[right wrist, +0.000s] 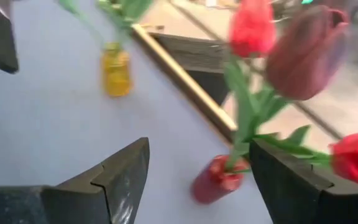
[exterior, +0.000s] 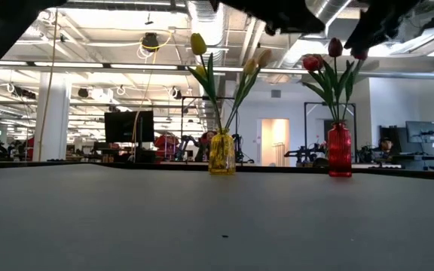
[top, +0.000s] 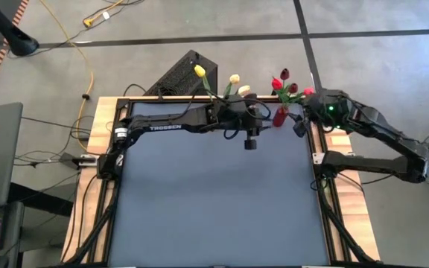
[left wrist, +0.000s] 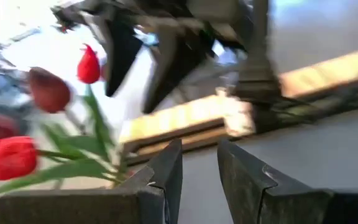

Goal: Sort flowers into vase by color
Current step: Return to Home Position

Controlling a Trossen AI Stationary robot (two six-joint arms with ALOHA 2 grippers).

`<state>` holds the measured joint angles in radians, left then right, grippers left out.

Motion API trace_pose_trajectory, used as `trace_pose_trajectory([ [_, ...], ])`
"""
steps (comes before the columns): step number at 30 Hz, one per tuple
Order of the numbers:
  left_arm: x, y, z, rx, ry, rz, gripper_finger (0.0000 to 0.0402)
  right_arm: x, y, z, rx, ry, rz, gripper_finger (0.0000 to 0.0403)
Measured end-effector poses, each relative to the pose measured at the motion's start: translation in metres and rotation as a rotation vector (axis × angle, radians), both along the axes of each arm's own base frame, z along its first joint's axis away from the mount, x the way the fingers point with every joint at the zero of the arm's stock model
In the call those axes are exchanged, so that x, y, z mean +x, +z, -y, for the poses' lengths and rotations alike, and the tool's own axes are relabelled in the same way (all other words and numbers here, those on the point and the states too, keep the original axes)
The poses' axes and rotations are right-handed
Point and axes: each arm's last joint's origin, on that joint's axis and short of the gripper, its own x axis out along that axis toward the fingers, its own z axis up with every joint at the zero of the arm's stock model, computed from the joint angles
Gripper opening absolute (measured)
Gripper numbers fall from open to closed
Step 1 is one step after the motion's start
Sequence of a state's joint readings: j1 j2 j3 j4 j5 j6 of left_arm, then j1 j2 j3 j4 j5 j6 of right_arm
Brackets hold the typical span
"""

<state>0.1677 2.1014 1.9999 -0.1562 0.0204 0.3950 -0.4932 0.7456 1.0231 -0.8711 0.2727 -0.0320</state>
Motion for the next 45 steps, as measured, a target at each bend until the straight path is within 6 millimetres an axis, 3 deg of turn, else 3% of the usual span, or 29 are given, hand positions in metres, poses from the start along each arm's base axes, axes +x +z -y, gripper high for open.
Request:
trace_pose_trajectory([
  [6, -0.018, 0.027, 0.023, -0.028, -0.079, -0.007, 0.0091, -0.006, 0.018, -0.017, 0.152, 0.16, 0.076, 0.0302],
  [14, -0.057, 0.068, 0.04, -0.106, -0.084, -0.031, 0.0091, 0.002, 0.025, -0.032, 0.304, 0.418, 0.19, 0.0302],
  [28, -0.152, 0.128, 0.054, -0.209, -0.086, -0.088, 0.0089, 0.014, 0.04, -0.045, 0.253, 0.564, 0.336, 0.0302],
  [32, -0.178, 0.133, 0.06, -0.201, -0.069, -0.06, 0.0079, 0.018, 0.043, -0.046, 0.204, 0.606, 0.351, 0.0302],
  [38, -0.207, 0.123, 0.063, -0.204, 0.002, 0.028, 0.0058, 0.026, 0.036, -0.046, 0.141, 0.641, 0.428, 0.0301],
  [45, -0.239, 0.079, 0.064, -0.266, 0.016, 0.214, 0.0039, 0.026, -0.002, -0.04, 0.157, 0.606, 0.464, 0.0283],
])
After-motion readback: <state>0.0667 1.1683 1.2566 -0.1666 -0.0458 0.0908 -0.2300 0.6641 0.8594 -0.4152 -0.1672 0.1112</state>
